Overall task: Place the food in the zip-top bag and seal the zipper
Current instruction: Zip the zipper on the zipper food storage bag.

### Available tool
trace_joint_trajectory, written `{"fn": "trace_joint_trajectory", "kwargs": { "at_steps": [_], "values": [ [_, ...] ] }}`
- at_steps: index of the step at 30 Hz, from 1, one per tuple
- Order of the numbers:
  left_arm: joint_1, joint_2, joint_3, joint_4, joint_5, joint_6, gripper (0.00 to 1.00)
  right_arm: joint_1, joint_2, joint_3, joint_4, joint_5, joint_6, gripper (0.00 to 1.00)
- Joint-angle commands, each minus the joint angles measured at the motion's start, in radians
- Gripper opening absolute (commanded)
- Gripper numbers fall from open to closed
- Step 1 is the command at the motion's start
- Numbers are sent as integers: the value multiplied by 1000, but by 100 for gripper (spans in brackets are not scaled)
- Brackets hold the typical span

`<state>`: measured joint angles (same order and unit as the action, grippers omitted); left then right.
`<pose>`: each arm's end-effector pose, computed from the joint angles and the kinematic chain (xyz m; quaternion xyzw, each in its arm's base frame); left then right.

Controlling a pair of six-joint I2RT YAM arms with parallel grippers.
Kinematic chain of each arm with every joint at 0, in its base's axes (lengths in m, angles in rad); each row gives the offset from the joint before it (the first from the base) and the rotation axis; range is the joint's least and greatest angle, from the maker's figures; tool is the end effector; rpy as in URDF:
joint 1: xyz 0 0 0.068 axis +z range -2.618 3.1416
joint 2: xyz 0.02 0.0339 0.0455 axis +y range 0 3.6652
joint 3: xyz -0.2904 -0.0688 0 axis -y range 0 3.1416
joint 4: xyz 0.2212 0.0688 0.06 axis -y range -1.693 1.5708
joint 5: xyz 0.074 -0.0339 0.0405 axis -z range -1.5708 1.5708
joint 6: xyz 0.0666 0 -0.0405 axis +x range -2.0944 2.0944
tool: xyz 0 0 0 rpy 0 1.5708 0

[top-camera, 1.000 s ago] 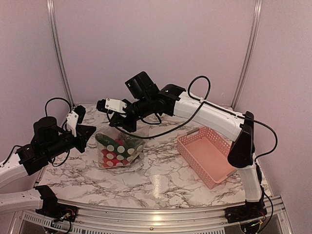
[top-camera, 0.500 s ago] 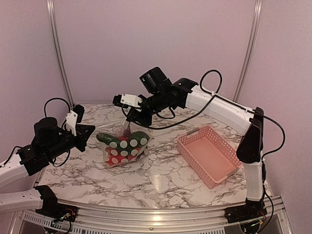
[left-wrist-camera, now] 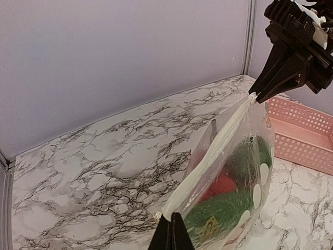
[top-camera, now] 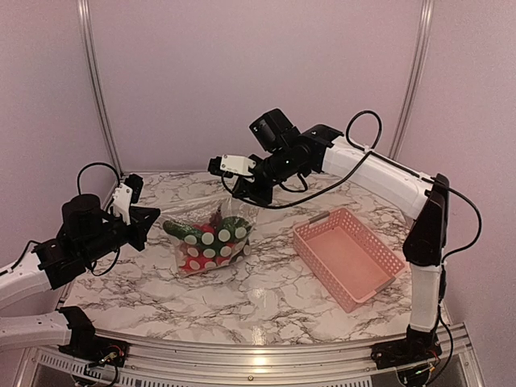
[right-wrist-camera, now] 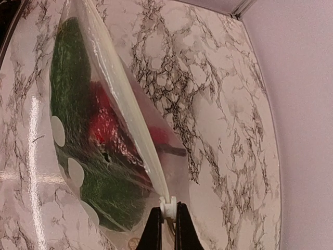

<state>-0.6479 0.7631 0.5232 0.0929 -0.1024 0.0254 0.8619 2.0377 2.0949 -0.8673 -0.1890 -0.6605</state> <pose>0.1460 -0.1020 0.2994 0.2182 0.7247 -0.1629 0.6329 0.2927 0.3605 0.3444 -0.6630 0.6451 0.1243 0.3589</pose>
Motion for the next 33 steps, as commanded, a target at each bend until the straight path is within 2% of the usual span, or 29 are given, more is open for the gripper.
{"fn": "trace_joint_trajectory", "kwargs": {
  "at_steps": [1,14,22,29,33],
  "values": [
    [24,3,-12,22,-71,-7,0,-80,-58,-17,-95,147,-23,0],
    [30,40,-26,77,-37,-18,0,-126,-110,-133,-106,155,-55,0],
    [31,143,6,160,-1,-53,0,-134,-100,-120,-91,167,-45,0],
    [60,467,254,265,67,-32,0,-193,-9,44,-16,214,-44,0],
    [62,554,371,308,48,11,0,-197,25,137,8,228,-63,0]
  ]
}}
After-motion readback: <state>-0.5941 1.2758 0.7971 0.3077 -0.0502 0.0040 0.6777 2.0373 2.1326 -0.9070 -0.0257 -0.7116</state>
